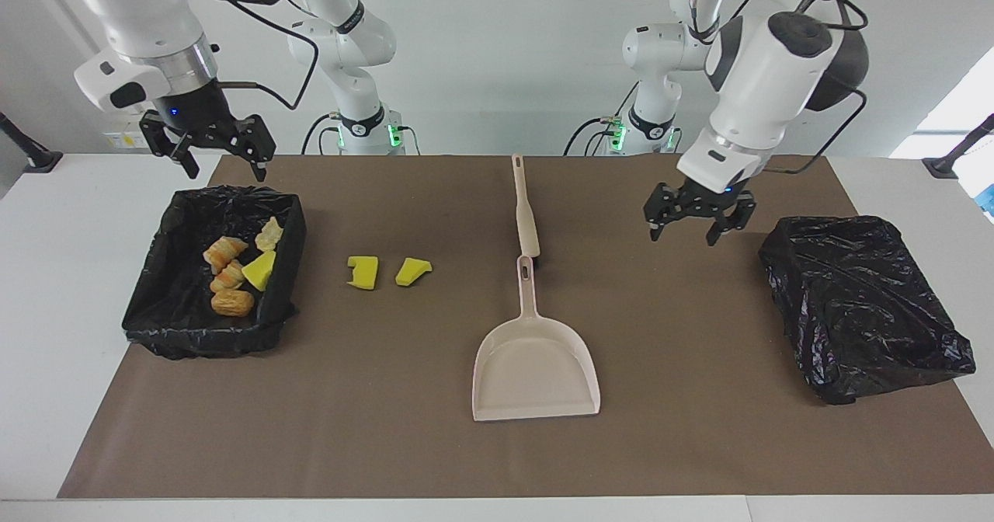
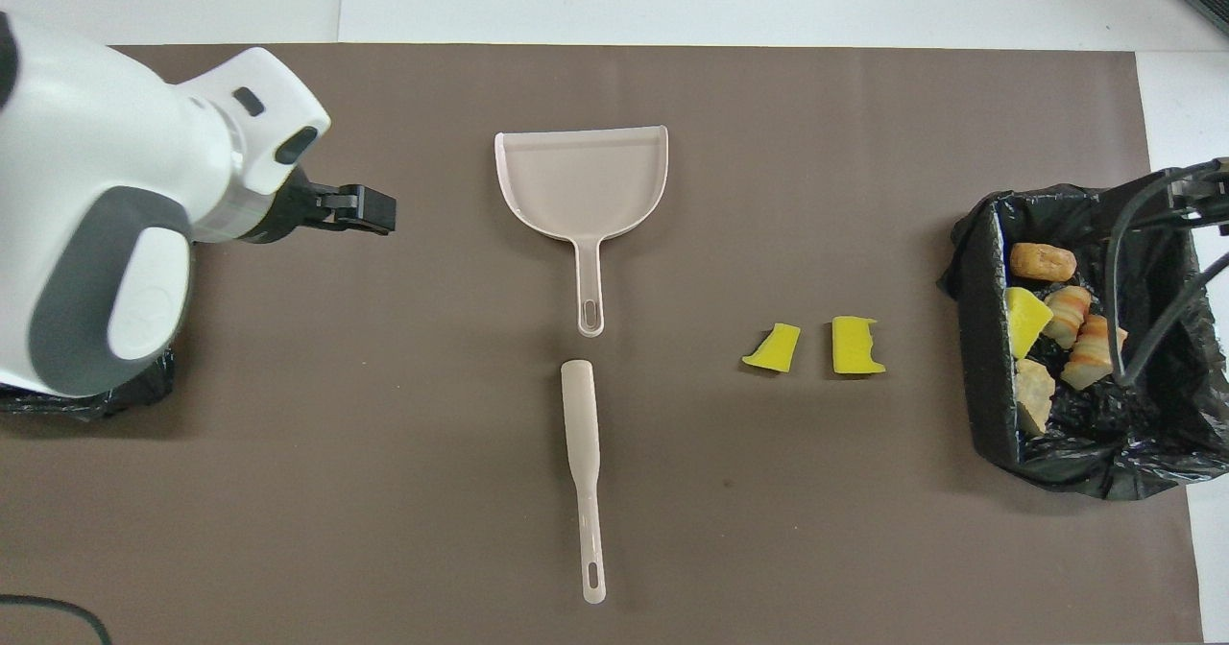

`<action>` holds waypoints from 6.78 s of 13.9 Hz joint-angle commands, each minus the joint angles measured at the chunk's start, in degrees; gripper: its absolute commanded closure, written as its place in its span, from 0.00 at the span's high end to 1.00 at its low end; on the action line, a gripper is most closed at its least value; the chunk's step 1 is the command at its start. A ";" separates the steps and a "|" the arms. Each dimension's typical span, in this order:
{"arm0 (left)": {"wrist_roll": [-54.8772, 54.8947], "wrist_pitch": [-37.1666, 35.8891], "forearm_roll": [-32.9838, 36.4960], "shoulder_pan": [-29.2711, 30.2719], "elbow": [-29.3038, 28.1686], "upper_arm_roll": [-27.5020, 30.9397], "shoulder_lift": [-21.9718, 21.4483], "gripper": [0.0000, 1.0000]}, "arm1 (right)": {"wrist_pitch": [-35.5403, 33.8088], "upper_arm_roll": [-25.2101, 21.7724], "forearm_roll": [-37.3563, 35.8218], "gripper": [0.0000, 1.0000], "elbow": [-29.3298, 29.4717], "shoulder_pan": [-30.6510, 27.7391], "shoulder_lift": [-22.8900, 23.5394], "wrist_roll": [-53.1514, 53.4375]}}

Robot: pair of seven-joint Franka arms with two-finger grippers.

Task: Sweep and dump trash in bin
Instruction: 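Reach and grasp the pink dustpan handle with the left gripper, then lift the dustpan with the left gripper while the right gripper reaches the brush, then lower the dustpan with the left gripper while the right gripper lifts the brush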

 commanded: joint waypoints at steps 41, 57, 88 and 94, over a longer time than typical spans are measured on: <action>-0.39 -1.01 7.36 -10.05 4.83 1.81 12.40 0.00 | -2.84 -0.70 4.14 1.00 -11.55 -0.22 -8.93 0.70; 64.49 -12.00 5.87 15.35 -2.91 1.81 0.61 0.00 | 21.57 2.02 6.86 1.00 -37.48 33.58 -12.63 35.27; 84.12 16.91 6.22 13.80 -39.47 1.46 -16.97 0.00 | 45.77 1.76 5.81 0.00 -50.76 51.63 -2.86 55.63; 74.89 18.51 10.35 8.43 -40.18 1.19 -16.36 0.00 | 32.42 1.32 3.00 0.00 -46.88 40.94 -10.32 47.67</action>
